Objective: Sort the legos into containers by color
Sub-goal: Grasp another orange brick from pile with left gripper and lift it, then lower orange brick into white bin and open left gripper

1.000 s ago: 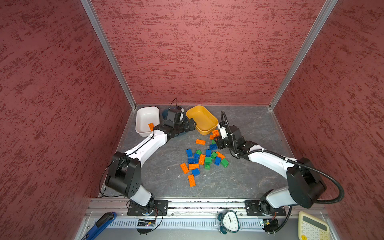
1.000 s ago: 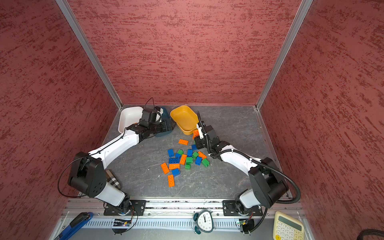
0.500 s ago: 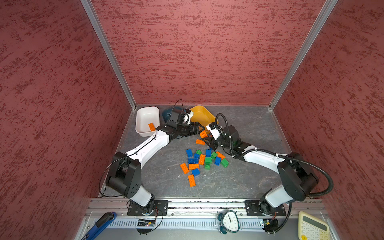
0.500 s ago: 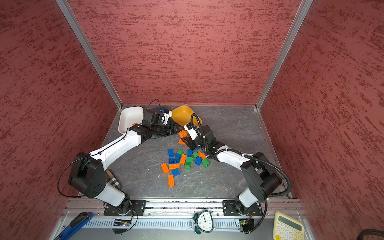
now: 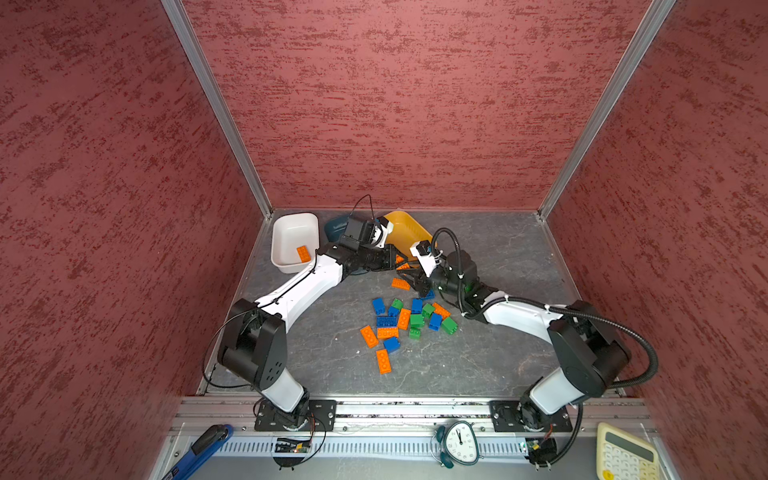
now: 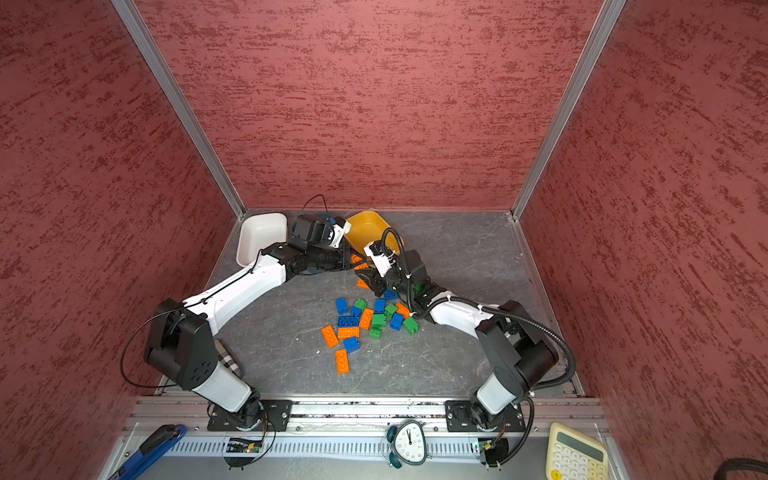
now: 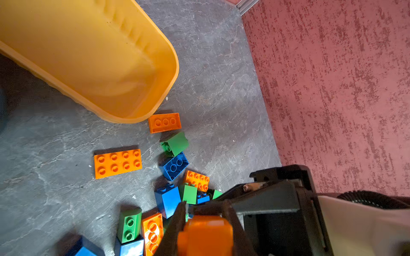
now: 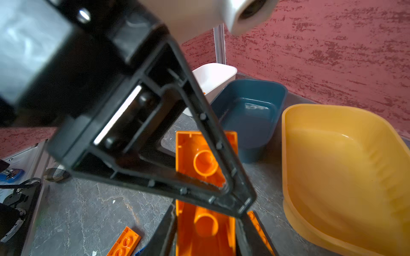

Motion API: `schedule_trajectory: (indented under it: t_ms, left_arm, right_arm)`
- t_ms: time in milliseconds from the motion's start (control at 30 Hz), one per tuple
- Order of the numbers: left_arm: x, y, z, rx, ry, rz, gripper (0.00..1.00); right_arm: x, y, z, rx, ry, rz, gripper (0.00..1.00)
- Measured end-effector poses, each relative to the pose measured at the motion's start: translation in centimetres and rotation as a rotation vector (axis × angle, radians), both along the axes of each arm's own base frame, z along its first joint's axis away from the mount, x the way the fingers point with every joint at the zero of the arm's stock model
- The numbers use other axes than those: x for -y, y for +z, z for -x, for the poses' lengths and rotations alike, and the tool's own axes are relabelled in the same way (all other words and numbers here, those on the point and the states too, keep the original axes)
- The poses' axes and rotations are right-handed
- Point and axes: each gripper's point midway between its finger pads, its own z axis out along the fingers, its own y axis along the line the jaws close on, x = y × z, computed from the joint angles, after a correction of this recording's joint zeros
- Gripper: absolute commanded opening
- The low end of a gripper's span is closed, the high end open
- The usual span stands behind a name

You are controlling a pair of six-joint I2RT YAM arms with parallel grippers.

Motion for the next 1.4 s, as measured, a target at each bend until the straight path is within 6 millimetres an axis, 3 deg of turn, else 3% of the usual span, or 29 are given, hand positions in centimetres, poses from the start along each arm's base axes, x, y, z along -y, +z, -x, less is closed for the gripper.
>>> schedule_trajectory:
  t_ms: [200, 233, 267, 400, 467, 667, 767, 933, 1133, 1400]
  left_arm:
    - [-0.6, -0.4, -0.5, 0.014, 0.027, -0.05, 0.04]
    - [-0.9, -0.6, -0.7, 0.018, 0.043, -0.068, 0.03]
    - [-1.4, -0.8, -1.1, 0.025, 0.065, -0.091, 0.02]
    - [-3.8, -1.3, -2.5, 0.052, 0.157, -0.185, 0.01]
    - [-5.9, -1.1, -3.9, 0.076, 0.224, -0.236, 0.01]
    - [-15.4, -0.2, -7.9, 0.14, 0.484, -0.42, 0.01]
    - [-20.4, 0.2, -9.0, 0.16, 0.614, -0.519, 0.01]
    - [-26.4, -0.3, -10.1, 0.148, 0.746, -0.643, 0.01]
    - [-31.4, -4.1, -12.3, 0.065, 0.801, -0.784, 0.01]
    - [-34.5, -8.4, -15.2, -0.044, 0.796, -0.866, 0.01]
  right_arm:
    - [0.3, 0.1, -0.8, -0.015, -0.053, -0.018, 0.7]
    - [0.4, 0.1, -1.0, -0.02, -0.07, -0.023, 0.91]
    - [0.6, 0.1, -1.2, -0.028, -0.09, -0.03, 0.99]
    - [2.4, -1.1, -1.9, -0.067, -0.209, -0.038, 0.99]
    - [3.7, -2.0, -2.3, -0.095, -0.296, -0.038, 0.99]
    - [8.2, -3.1, -3.4, -0.143, -0.565, -0.052, 0.99]
    - [10.1, -2.4, -4.0, -0.138, -0.677, -0.071, 0.99]
    - [11.6, -1.9, -4.4, -0.117, -0.764, -0.076, 0.99]
    - [12.1, -1.4, -4.3, -0.104, -0.784, -0.072, 0.99]
    - [12.6, -0.4, -4.1, -0.087, -0.802, -0.091, 0.99]
